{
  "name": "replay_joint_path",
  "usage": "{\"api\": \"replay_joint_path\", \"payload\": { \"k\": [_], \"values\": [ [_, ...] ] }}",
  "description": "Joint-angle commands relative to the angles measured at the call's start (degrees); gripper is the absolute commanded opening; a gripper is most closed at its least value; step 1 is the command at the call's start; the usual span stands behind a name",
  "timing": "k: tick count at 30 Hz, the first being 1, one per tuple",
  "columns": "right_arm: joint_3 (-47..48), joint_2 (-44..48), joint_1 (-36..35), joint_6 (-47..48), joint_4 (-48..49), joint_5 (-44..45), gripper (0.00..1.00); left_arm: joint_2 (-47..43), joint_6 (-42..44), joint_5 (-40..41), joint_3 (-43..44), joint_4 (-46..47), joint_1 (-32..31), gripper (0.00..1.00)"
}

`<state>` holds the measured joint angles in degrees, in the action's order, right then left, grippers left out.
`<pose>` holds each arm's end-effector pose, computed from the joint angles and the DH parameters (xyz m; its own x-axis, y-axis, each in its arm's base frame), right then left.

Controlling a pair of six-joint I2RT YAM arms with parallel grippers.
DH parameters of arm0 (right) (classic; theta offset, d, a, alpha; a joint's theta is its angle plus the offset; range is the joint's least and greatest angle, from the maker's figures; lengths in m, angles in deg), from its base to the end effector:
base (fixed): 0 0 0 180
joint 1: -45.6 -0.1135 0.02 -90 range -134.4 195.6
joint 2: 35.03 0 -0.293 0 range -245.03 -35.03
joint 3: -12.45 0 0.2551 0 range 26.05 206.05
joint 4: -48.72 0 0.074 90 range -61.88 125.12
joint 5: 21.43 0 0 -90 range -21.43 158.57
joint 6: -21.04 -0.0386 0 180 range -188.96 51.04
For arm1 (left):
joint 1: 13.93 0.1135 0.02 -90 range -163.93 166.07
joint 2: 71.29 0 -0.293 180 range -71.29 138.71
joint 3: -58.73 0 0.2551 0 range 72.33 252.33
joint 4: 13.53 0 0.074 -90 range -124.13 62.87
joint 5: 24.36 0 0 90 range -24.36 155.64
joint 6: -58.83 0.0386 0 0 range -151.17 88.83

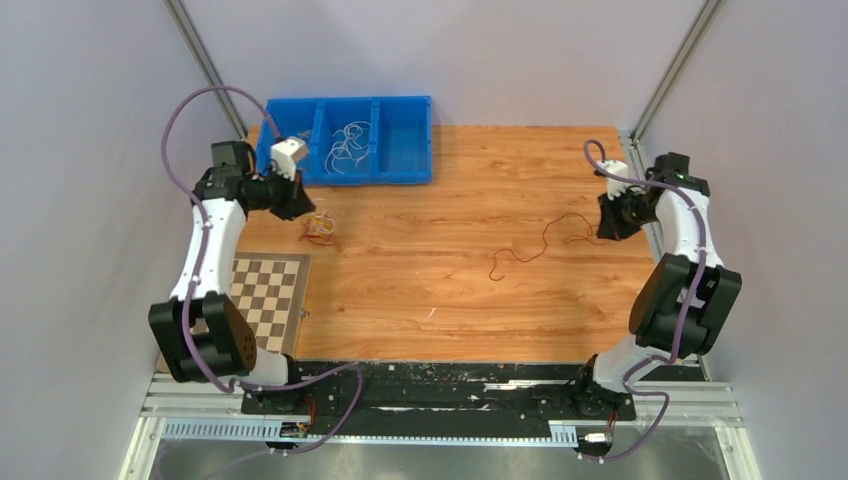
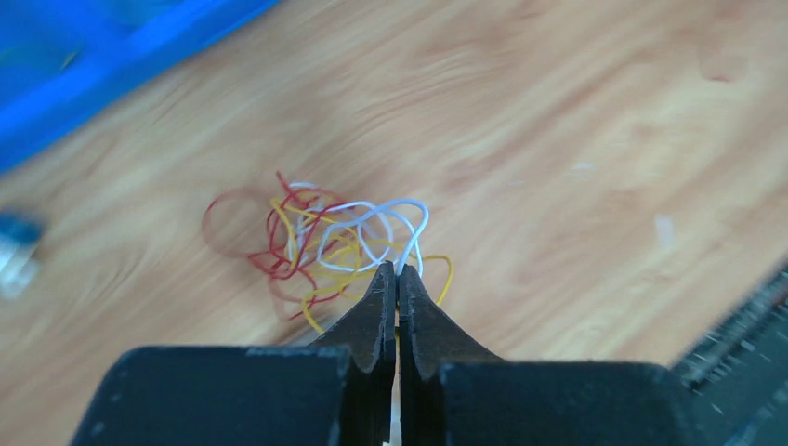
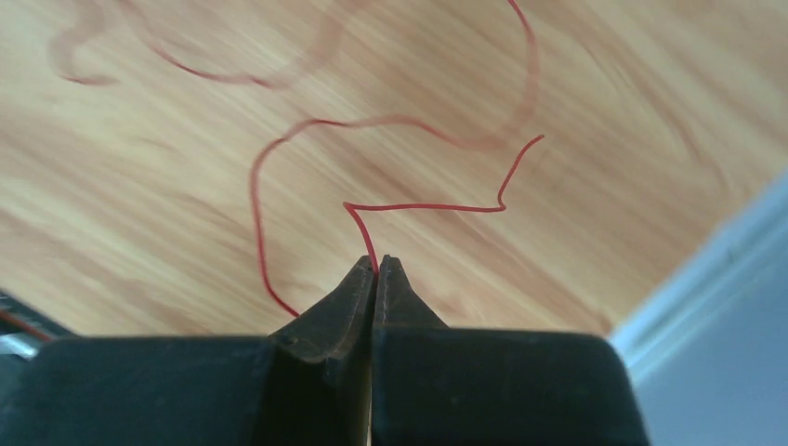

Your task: Untangle the cables

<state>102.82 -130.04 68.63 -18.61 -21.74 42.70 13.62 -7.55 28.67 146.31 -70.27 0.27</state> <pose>0.3083 -0.1127 0.2797 -0.7590 -0.4301 -0.4887 -0.5260 0.8475 0.0711 0.3066 0.0536 0.3323 -0.6607 0.1630 -0.7328 0.4484 0.8686 -0.2111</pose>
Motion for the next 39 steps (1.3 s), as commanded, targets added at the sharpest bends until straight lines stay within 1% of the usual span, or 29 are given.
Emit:
{"api": "replay_joint_path", "payload": {
  "k": [1,4,7,9,10,13,14,18,19,20,21,22,28,31,33,37,39],
  "values": [
    [3.85,7.92,-10.14,-5.45,-7.82,-16.17,0.0,-7.4,2.23,-13.65,-0.93,-5.68,-8.46,0.0],
    [0.88,9.21,-16.92,-8.91,-4.3,-14.59,0.0,-9.81,3.61,-12.65,-4.06,-6.69,-13.35,0.0],
    [-3.4,7.69,-20.74,-10.88,0.84,-9.92,0.01,-10.46,4.15,-10.69,-8.29,-6.33,-13.94,0.0],
    [-4.57,5.41,-23.55,-11.81,2.63,-8.17,0.07,-10.45,3.72,-9.32,-10.17,-5.65,-15.32,0.0],
    [-4.8,4.23,-25.19,-12.23,3.38,-7.85,0.13,-10.35,3.59,-8.76,-10.61,-5.47,-15.49,0.0],
    [-4.21,0.69,-28.64,-15.11,6.06,-5.56,0.45,-10.18,2.97,-5.94,-12.9,-4.11,-15.6,0.0],
    [-3.71,-0.4,-29.5,-16.02,6.54,-4.69,0.51,-10.19,2.9,-5.4,-13.62,-3.87,-15.6,0.0],
    [-2.04,-2.4,-30.54,-17.8,7.97,-1.82,0.68,-10.51,2.93,-3.31,-14.69,-3.66,-15.59,0.0],
    [-1.91,-2.53,-30.64,-17.96,8.42,-0.87,0.74,-10.76,2.75,-3.09,-14.84,-3.59,-15.55,0.0],
    [-1.82,-2.67,-30.66,-18.09,8.78,0.16,0.81,-10.92,2.66,-3.01,-15.2,-3.43,-15.58,0.0],
    [-1.81,-2.89,-30.68,-18.22,9.14,1.08,0.97,-11.26,2.44,-2.93,-15.32,-3.09,-15.57,0.0],
    [-1.85,-3.16,-30.85,-18.5,9.56,2.04,1.0,-11.38,2.17,-2.93,-15.74,-2.87,-15.59,0.0],
    [-2.33,-6.18,-32.75,-22.47,14.68,10.6,1.0,-11.04,1.47,-2.43,-16.11,-1.59,-15.52,0.0],
    [-1.53,-9.02,-33.52,-24.4,15.38,13.57,1.0,-10.26,1.18,-2.33,-15.79,-1.33,-15.59,0.0],
    [-0.74,-11.0,-33.57,-25.5,15.02,12.99,1.0,-9.75,0.63,-2.43,-15.69,-1.03,-15.58,0.0],
    [0.66,-14.66,-33.61,-28.53,13.63,7.57,1.0,-8.83,-0.51,-2.7,-15.06,-0.29,-15.59,0.0],
    [0.82,-15.95,-34.01,-29.63,13.7,6.33,1.0,-8.37,-0.78,-2.67,-14.75,-0.14,-15.52,0.0]
  ]
}}
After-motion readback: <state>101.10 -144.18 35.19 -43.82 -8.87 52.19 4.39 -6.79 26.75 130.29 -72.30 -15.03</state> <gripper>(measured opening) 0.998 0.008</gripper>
